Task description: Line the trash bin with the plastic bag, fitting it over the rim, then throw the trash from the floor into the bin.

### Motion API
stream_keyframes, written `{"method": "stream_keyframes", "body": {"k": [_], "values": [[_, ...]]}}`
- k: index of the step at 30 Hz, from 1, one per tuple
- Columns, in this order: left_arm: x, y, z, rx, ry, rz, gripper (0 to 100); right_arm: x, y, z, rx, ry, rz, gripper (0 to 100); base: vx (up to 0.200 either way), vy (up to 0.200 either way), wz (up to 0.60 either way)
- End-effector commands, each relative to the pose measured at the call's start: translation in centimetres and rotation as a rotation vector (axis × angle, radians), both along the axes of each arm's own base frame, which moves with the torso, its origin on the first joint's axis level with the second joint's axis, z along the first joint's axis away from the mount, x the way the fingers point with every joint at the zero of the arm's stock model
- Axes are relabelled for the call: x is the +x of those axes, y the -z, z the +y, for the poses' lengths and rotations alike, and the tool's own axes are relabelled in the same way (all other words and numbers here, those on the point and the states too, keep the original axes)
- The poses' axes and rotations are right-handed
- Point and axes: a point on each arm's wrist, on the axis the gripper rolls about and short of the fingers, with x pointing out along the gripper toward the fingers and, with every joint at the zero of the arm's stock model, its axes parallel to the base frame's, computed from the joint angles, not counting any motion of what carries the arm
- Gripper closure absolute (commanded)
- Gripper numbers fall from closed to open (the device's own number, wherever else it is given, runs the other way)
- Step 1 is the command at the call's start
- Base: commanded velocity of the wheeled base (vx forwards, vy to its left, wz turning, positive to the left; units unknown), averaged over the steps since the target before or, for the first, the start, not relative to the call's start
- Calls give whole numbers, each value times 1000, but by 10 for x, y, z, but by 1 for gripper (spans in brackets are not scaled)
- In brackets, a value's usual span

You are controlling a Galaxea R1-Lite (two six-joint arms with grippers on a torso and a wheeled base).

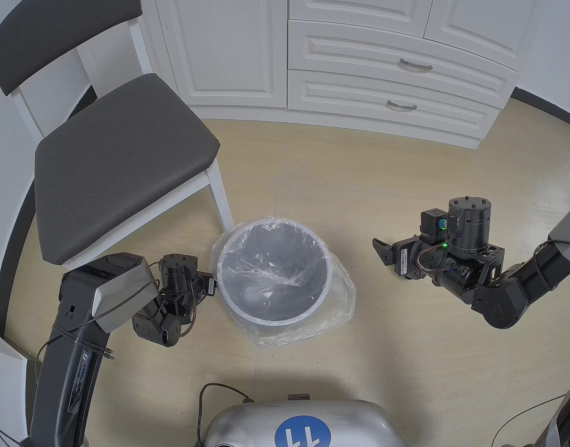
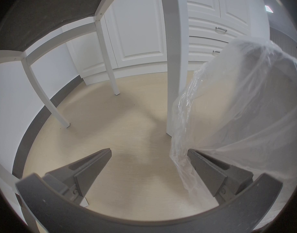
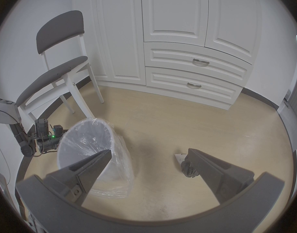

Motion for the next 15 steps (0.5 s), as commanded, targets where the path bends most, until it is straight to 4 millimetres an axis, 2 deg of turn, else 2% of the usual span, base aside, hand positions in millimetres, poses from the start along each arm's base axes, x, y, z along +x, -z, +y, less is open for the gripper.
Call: {"method": "stream_keyframes", "body": {"k": [1,2,6,9,13,15], "values": [[-16,-4,2,5,14,22,0,-1,0,0,-5,-3,0,0,0,0,0],[-16,-4,2,5,14,22,0,-1,0,0,-5,-3,0,0,0,0,0],[-57,-23,11,7,81,63,0,-7,-7,-3,1,-4,-15,0,0,0,0],[-76,-32,17,36,103,72,0,-10,-10,-4,-1,-4,-19,0,0,0,0],[-97,-37,24,78,119,74,0,-14,-11,-6,-7,-6,-18,0,0,0,0],[-111,-36,26,117,187,92,0,-17,-11,-8,-22,-9,-18,0,0,0,0]]}}
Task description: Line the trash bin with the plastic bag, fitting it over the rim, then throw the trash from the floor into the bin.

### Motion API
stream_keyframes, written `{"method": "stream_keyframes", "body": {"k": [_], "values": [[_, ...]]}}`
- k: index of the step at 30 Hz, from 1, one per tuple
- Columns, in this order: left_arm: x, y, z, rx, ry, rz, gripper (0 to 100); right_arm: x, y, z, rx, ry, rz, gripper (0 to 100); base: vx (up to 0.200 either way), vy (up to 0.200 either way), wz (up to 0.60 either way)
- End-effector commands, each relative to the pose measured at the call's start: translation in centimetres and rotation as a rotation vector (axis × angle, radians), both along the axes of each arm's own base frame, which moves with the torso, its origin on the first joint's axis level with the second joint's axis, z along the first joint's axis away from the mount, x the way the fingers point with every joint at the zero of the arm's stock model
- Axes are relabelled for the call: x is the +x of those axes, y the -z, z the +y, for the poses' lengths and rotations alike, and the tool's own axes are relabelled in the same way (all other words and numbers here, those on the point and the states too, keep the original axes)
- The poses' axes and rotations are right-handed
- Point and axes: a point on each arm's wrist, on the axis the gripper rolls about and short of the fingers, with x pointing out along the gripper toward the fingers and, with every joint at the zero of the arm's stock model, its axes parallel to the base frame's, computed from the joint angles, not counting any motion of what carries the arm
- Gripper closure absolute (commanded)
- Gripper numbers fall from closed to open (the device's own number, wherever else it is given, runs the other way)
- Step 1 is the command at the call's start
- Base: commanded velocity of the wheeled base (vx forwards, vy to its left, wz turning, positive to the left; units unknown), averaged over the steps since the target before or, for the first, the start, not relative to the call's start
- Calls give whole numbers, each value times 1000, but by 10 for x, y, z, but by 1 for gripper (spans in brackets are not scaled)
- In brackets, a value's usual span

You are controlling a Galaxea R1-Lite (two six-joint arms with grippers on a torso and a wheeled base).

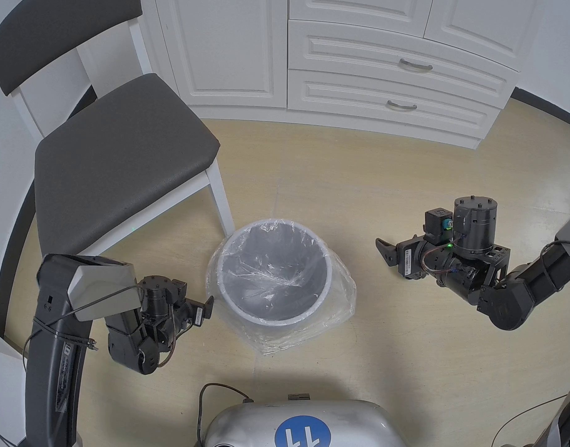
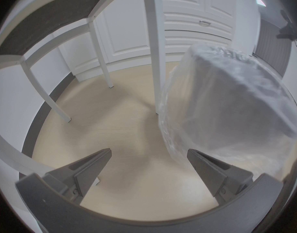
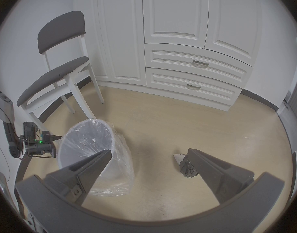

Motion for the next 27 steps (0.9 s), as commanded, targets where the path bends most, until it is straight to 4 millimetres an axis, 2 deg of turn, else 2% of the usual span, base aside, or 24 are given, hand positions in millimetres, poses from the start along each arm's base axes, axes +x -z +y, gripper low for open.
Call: {"method": "stream_keyframes", "body": {"k": [1,5,7,10,12,15,19,24,27], "values": [[-40,-30,10,57,105,-17,0,-10,-7,-5,-15,-5,-12,0,0,0,0],[-53,-29,6,92,224,-2,0,-15,-7,-7,-26,-11,-11,0,0,0,0],[-51,-27,0,90,246,-8,0,-15,-6,-7,-27,-13,-8,0,0,0,0],[-37,-23,-2,91,236,-39,0,-14,-4,-7,-29,-13,-2,0,0,0,0],[-30,-23,5,102,215,-57,0,-13,-3,-8,-32,-10,2,0,0,0,0],[-28,-27,31,132,166,-60,0,-12,-4,-9,-39,-9,-4,0,0,0,0],[-26,-31,44,134,129,-70,0,-10,-3,-9,-48,-8,-4,0,0,0,0],[-21,-42,49,129,108,-109,0,-8,-1,-10,-51,1,0,0,0,0,0],[-8,-54,49,122,93,-171,0,-9,-3,-11,-49,6,-6,0,0,0,0]]}}
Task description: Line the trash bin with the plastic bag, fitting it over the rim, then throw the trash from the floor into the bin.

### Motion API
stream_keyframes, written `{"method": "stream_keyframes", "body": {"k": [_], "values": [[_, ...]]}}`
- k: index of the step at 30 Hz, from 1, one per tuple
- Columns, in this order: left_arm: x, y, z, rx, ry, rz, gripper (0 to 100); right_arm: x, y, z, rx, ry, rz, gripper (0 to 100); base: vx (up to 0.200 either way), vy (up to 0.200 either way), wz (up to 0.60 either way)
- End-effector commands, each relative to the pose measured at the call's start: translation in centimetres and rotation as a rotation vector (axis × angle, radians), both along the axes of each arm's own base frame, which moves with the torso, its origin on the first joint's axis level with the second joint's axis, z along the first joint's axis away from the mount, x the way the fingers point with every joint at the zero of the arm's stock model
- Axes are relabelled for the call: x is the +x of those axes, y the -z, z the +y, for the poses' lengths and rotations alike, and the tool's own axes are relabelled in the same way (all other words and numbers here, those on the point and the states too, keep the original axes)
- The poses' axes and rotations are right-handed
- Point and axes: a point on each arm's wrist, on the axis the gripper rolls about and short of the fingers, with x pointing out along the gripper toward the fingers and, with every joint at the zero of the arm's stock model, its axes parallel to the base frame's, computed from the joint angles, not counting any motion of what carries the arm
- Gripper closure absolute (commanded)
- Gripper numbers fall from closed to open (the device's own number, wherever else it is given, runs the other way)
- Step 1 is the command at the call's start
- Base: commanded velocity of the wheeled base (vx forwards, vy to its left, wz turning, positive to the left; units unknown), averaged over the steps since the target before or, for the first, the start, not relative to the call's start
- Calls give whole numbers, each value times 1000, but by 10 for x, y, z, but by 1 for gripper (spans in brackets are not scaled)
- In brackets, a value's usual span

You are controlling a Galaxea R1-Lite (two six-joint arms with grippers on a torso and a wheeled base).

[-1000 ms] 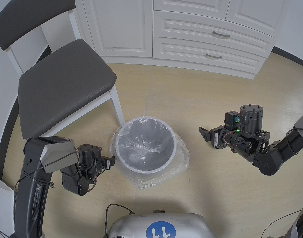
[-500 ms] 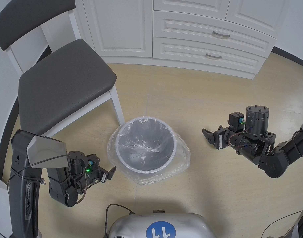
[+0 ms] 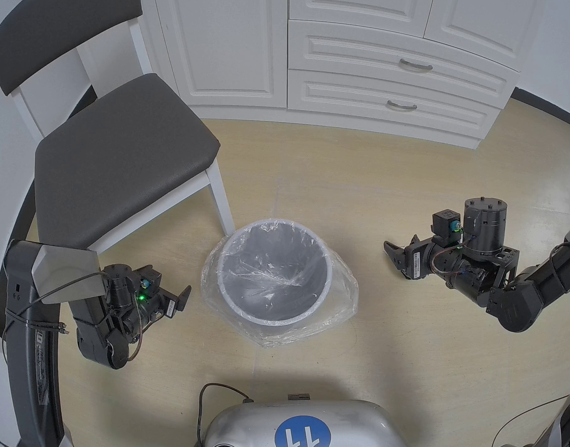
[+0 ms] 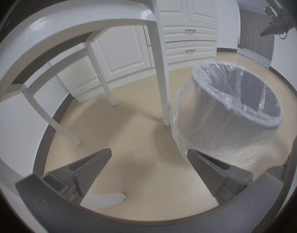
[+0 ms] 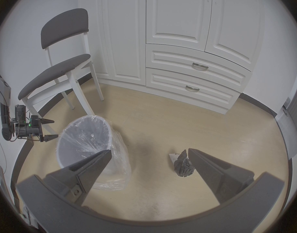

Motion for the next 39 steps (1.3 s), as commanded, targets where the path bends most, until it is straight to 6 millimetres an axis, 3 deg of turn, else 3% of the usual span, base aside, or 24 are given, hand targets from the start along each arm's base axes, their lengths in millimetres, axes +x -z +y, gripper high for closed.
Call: {"method": "stream_keyframes", "body": {"k": [1,4,12,21,29,33,39], "values": [[14,-14,2,-11,-18,-73,0,0,-1,-1,2,5,-3,0,0,0,0],[22,-9,-2,-10,-22,-76,0,0,-1,-1,2,7,-4,0,0,0,0],[55,29,-17,-59,-116,-112,0,3,-4,-5,26,20,-67,0,0,0,0],[81,39,-43,-126,-124,-181,0,6,-3,-6,27,28,-70,0,0,0,0],[101,55,-47,-120,-128,-119,0,-1,-2,-6,-6,12,-82,0,0,0,0],[102,61,-48,-107,-127,-59,0,1,2,-6,-15,9,-106,0,0,0,0],[97,61,-69,-131,-60,-40,0,5,7,-6,-21,14,-119,0,0,0,0]]}}
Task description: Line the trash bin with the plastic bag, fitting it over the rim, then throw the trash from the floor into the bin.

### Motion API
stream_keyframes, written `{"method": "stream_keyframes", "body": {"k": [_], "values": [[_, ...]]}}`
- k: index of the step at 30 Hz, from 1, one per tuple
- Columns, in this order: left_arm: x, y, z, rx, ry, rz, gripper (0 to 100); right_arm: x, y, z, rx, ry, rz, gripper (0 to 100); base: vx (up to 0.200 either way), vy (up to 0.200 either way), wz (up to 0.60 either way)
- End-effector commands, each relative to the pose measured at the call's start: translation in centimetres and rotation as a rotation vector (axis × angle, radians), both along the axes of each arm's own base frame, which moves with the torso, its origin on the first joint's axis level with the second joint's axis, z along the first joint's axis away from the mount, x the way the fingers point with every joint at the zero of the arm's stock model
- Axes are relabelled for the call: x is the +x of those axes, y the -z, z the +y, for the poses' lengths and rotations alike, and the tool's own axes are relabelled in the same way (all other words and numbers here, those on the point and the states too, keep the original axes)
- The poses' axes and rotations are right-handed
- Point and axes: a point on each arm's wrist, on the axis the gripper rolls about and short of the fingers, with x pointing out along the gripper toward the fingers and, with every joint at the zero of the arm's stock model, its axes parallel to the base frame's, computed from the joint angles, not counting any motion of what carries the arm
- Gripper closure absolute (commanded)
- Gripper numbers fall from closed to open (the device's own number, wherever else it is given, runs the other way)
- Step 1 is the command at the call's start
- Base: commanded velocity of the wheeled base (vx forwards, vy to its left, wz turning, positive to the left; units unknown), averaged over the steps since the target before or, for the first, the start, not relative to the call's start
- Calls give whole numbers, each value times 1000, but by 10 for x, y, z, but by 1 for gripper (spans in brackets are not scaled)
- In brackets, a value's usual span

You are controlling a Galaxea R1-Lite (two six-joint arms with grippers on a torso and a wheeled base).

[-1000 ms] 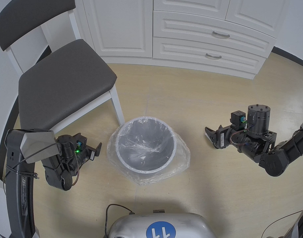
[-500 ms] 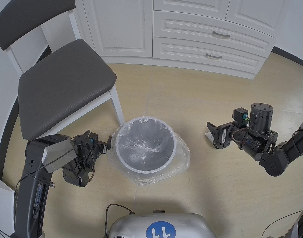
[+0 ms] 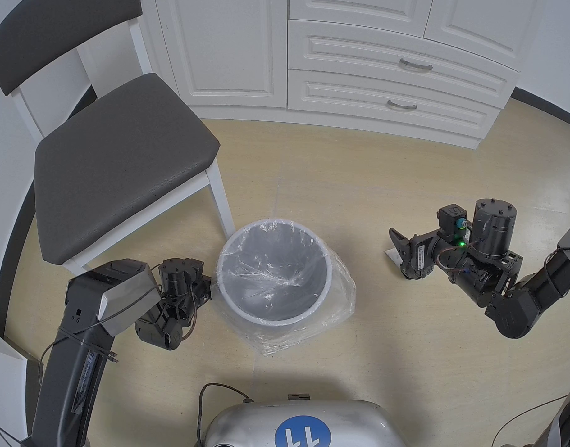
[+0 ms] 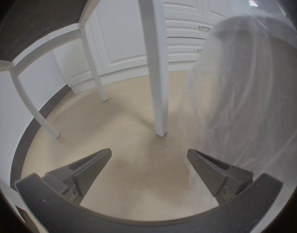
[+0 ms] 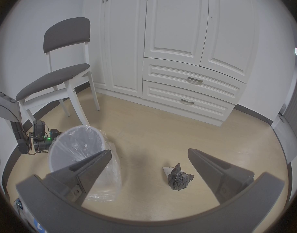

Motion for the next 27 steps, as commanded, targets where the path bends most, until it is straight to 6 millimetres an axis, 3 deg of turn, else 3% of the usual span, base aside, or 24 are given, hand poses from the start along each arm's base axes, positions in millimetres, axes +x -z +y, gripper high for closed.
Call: {"method": "stream_keyframes", "body": {"k": [1,5,10,17,21,27], "values": [[-1,2,-11,-2,38,-6,0,2,9,1,-13,-1,23,0,0,0,0],[-2,0,-14,-6,79,-6,0,1,9,0,-18,-1,24,0,0,0,0],[-23,-8,-11,-1,160,82,0,1,10,0,-21,-1,27,0,0,0,0],[-27,-7,11,75,128,97,0,3,15,0,-33,-1,40,0,0,0,0],[-30,-12,32,110,23,98,0,3,16,0,-40,-2,42,0,0,0,0],[-53,-27,43,105,16,73,0,2,16,0,-43,-2,44,0,0,0,0]]}}
